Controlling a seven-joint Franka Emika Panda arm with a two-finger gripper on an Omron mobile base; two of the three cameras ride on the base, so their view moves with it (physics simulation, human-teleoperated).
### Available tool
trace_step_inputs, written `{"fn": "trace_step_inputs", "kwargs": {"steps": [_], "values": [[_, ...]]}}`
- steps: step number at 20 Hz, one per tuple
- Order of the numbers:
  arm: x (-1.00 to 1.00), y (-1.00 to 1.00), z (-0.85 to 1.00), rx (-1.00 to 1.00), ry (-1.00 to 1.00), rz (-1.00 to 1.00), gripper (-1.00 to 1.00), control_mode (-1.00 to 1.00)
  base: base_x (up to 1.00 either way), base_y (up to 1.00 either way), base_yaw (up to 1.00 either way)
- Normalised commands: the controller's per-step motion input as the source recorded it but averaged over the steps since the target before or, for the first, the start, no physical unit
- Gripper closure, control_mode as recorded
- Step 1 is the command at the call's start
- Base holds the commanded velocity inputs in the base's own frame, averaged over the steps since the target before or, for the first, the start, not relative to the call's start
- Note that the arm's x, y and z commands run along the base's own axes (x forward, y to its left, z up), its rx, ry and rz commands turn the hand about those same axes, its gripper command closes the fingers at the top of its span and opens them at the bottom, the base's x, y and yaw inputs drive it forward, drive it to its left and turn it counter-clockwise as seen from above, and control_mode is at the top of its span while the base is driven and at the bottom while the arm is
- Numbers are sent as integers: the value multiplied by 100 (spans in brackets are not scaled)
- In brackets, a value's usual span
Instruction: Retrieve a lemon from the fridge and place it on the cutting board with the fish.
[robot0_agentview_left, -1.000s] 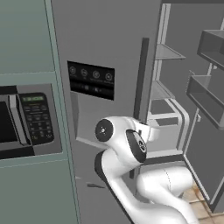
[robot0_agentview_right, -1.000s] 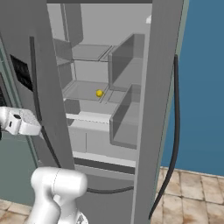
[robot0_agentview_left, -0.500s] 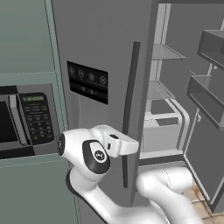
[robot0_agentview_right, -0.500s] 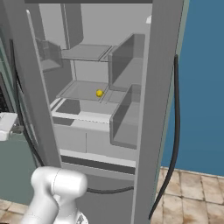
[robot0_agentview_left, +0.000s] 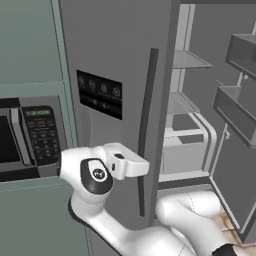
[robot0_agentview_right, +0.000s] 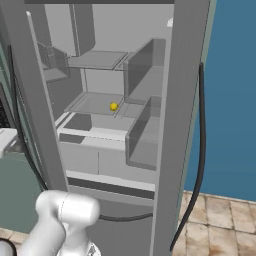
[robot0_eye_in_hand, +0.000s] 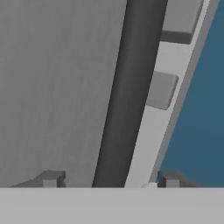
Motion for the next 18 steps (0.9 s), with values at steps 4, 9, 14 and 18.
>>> {"fn": "trace_step_inputs", "kwargs": {"steps": [4, 9, 14, 18], "values": [[-55, 3, 11, -4, 0, -1, -100, -100, 0, 0, 0], [-84, -29, 30, 16, 0, 0, -100, -100, 0, 0, 0], [-80, -50, 40, 32, -2, 3, -100, -100, 0, 0, 0], [-52, -3, 39, 11, 0, 2, -100, -100, 0, 0, 0]]}}
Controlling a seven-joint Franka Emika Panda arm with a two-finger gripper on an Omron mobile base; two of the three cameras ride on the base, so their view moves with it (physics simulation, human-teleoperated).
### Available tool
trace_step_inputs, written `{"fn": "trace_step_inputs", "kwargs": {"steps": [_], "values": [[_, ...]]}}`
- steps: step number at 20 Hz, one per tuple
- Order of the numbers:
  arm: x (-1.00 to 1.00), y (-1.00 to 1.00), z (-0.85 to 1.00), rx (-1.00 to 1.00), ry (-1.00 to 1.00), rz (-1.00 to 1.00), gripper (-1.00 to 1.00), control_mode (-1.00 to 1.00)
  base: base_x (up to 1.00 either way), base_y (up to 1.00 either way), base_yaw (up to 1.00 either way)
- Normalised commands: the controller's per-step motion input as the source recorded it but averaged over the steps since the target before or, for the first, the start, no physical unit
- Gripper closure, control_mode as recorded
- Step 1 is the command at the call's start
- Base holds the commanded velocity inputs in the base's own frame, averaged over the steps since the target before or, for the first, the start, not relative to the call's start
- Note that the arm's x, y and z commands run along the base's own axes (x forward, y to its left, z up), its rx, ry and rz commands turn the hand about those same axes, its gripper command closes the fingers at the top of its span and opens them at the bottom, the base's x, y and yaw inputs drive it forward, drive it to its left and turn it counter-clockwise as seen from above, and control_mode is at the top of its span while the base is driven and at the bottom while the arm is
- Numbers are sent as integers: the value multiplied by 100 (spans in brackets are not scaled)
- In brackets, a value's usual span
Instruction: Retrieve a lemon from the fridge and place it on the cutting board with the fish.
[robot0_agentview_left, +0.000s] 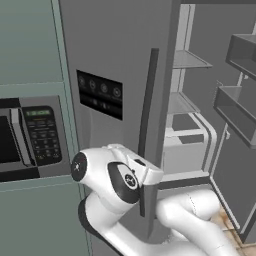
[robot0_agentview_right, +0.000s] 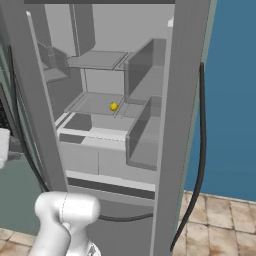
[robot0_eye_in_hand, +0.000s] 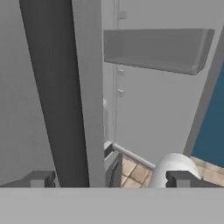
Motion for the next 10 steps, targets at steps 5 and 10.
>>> {"fn": "trace_step_inputs", "kwargs": {"steps": [5, 10], "values": [[-17, 31, 32, 0, 1, 5, -100, -100, 0, 0, 0], [-1, 25, 42, -3, 11, 2, -100, -100, 0, 0, 0]]}}
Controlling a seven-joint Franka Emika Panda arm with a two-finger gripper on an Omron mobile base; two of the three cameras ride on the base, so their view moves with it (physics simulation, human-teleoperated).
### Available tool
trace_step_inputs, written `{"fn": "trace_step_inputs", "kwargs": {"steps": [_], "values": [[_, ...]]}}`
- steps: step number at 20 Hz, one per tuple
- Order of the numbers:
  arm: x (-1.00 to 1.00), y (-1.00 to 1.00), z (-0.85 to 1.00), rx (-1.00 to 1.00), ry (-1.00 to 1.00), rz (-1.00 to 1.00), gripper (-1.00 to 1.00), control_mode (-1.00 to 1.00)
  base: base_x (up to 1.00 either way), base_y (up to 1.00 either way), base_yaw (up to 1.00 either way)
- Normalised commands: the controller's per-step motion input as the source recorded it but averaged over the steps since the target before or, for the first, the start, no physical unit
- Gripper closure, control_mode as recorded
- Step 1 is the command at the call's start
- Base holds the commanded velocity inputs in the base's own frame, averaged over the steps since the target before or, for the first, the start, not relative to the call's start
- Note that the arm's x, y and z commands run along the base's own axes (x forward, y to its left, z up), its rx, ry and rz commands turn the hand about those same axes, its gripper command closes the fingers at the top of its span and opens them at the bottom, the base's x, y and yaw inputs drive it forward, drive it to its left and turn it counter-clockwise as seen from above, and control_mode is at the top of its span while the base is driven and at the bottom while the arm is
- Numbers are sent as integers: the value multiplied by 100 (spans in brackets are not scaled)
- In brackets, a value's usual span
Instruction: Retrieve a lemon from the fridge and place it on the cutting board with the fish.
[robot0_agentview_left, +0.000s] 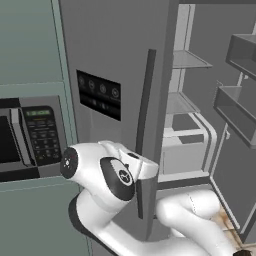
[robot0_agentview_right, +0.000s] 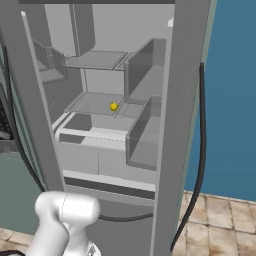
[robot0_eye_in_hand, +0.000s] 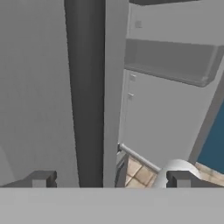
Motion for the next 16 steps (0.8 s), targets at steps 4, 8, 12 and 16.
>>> {"fn": "trace_step_inputs", "kwargs": {"steps": [4, 8, 12, 16], "values": [[-19, 4, 29, -4, 15, 0, -100, -100, 0, 0, 0], [-82, -48, 30, 11, 1, 4, -100, -100, 0, 0, 0], [-89, -64, 27, 29, -7, 7, -100, -100, 0, 0, 0], [-75, -69, 29, 37, -12, 10, -100, -100, 0, 0, 0]]}}
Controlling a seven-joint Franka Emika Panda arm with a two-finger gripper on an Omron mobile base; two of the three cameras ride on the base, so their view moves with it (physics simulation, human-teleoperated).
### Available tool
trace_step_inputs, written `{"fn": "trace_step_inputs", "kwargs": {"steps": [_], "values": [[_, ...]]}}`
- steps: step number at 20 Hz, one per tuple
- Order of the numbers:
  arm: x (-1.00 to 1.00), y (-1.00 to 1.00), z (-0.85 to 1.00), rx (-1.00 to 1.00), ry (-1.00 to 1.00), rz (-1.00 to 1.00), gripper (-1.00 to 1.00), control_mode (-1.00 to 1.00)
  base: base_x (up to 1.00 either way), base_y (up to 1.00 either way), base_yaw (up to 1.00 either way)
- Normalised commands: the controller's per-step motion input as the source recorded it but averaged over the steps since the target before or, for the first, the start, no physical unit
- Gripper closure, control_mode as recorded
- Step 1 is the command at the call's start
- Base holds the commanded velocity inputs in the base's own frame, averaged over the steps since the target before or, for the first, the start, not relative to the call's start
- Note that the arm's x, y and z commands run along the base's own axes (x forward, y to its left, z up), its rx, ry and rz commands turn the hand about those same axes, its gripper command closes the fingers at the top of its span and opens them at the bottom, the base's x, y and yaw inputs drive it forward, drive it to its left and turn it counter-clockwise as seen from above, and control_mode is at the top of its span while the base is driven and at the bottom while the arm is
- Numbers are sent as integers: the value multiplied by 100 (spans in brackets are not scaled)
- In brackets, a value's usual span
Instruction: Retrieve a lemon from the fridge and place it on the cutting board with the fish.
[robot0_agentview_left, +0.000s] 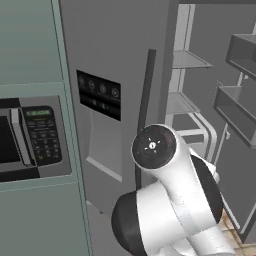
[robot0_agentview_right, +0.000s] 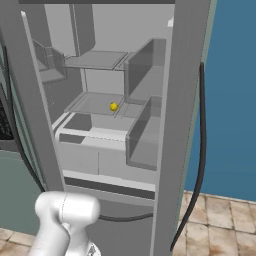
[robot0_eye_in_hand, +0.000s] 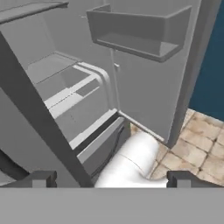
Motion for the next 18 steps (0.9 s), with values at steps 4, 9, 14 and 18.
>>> {"fn": "trace_step_inputs", "kwargs": {"steps": [4, 9, 14, 18], "values": [[-14, -75, 26, 49, -4, 9, -100, -100, 0, 0, 0], [17, -52, 24, 49, 0, 9, -100, -100, 0, 0, 0], [54, -30, 3, 55, 0, 15, -100, -100, 0, 0, 0], [44, 0, -6, 35, -4, 9, -100, -100, 0, 0, 0]]}}
